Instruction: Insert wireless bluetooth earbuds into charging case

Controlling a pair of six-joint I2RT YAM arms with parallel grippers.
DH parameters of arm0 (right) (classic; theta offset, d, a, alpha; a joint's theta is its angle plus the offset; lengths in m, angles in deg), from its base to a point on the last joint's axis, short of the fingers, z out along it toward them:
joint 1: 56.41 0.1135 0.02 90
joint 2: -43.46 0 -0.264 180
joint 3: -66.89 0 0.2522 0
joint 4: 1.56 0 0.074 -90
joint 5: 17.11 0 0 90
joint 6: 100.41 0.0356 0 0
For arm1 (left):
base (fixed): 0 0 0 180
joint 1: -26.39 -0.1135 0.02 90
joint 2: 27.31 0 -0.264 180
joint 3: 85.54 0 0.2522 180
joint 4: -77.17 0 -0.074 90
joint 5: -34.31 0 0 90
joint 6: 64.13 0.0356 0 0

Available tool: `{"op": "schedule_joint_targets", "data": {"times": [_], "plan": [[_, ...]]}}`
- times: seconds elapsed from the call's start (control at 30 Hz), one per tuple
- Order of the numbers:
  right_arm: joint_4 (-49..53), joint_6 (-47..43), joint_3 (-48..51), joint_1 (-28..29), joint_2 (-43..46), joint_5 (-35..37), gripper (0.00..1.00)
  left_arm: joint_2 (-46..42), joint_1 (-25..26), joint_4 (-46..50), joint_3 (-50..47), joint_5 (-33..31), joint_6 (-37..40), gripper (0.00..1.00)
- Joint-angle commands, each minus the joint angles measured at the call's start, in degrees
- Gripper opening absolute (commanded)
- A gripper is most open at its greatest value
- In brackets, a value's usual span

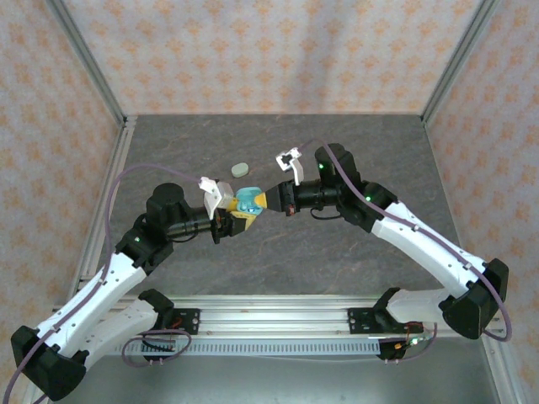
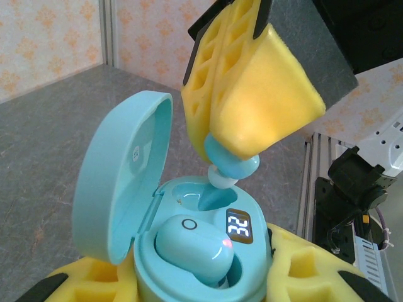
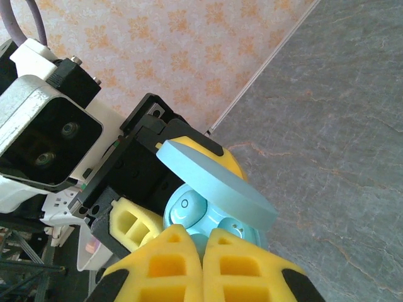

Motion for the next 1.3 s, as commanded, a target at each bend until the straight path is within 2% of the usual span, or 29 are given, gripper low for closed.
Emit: {"op": "schedule_joint_targets", "data": {"times": [0.0,0.37,0.43,0.53,0.63,0.87,1.27], "plan": [[-2.8,0.5,0.9,0.5,-0.3,-1.2,0.01,-0.4,-0.4,-2.2,2.3,1.3,-0.3,0.23],[-1.5,-0.3,1.2,0.8,-1.7,-0.9,0.02,-0.4,-0.4,-2.0,2.3,1.3,-0.2,0.23],[-0.1,-0.9,0.8,0.8,-1.9,-0.2,0.05,-0.4,-0.4,-1.9,2.4,1.3,-0.1,0.23],[2.0,-1.8,-0.1,0.8,-2.2,1.0,0.2,-0.5,-0.4,-1.8,2.4,1.2,-0.1,0.23],[3.0,-2.1,-0.9,0.9,-2.4,1.4,0.29,-0.5,-0.4,-1.8,2.4,1.2,0.0,0.23],[3.7,-2.0,-1.7,0.8,-2.7,1.9,0.36,-0.5,-0.4,-1.5,2.3,1.2,0.0,0.23],[6.0,-2.6,-3.7,0.8,-0.5,5.6,0.41,-0.7,-0.4,-1.4,2.1,1.2,0.2,0.23]]}}
